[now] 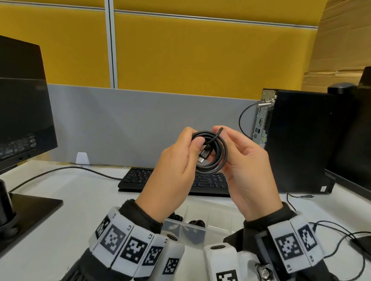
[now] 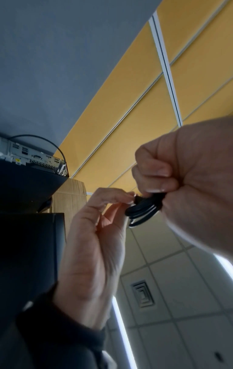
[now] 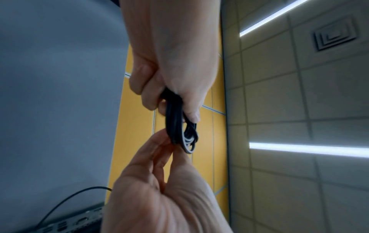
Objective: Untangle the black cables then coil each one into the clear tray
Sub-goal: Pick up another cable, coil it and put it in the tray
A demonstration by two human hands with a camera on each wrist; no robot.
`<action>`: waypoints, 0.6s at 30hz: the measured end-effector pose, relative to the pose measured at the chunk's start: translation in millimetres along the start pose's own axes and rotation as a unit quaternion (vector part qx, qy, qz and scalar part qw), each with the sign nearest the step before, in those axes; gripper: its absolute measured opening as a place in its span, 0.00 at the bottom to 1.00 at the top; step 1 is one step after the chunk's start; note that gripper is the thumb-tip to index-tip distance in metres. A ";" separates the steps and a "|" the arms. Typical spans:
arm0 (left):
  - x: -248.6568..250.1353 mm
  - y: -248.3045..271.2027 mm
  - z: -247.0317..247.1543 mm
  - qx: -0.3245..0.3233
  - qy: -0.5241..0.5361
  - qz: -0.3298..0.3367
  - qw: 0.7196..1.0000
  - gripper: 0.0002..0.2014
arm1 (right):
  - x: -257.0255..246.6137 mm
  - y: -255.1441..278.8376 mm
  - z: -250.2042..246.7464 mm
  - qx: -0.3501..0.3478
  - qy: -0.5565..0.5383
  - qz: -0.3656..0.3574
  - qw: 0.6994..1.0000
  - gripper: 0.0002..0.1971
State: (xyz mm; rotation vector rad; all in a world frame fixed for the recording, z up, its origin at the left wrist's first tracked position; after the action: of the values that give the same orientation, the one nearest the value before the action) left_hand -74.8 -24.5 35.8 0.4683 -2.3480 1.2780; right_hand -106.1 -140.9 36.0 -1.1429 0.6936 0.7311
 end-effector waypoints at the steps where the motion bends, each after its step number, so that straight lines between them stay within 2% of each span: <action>1: -1.1 -0.5 0.9 0.003 -0.005 -0.002 1.000 0.14 | 0.6 0.2 0.2 0.000 -0.017 0.006 1.000 0.08; 6: -5.1 -1.8 -1.7 0.029 0.053 -0.023 0.998 0.10 | 1.0 0.6 2.5 -0.039 -0.100 0.086 0.991 0.10; 9: -7.3 -3.0 -3.2 0.040 0.053 -0.033 0.997 0.10 | -4.0 1.1 2.3 -0.066 -0.098 0.101 0.988 0.09; 14: -7.4 -2.6 -5.8 0.071 0.028 -0.030 0.997 0.09 | -10.0 2.9 4.8 -0.080 -0.003 0.075 0.994 0.10; 17: -8.4 -2.0 -5.2 0.075 0.055 -0.042 0.995 0.08 | -8.1 3.6 5.9 -0.061 0.073 0.053 0.994 0.18; 18: -8.8 -1.8 -4.7 0.075 0.069 -0.045 0.994 0.08 | -6.6 3.1 5.8 -0.049 0.099 0.044 0.993 0.18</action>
State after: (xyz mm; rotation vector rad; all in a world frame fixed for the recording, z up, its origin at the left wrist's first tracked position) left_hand -65.4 -20.7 34.8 0.5103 -2.1036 1.4024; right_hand -111.8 -135.6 41.2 -1.2926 0.8869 0.7379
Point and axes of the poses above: each hand's wrist, its own y-axis away from the middle knuckle, its own z-axis out of the palm, x = y × z, the point moved 3 cm from there along -y, towards the middle knuckle, and after that the axes turned 8 degrees about -x, right-handed, at the moved point
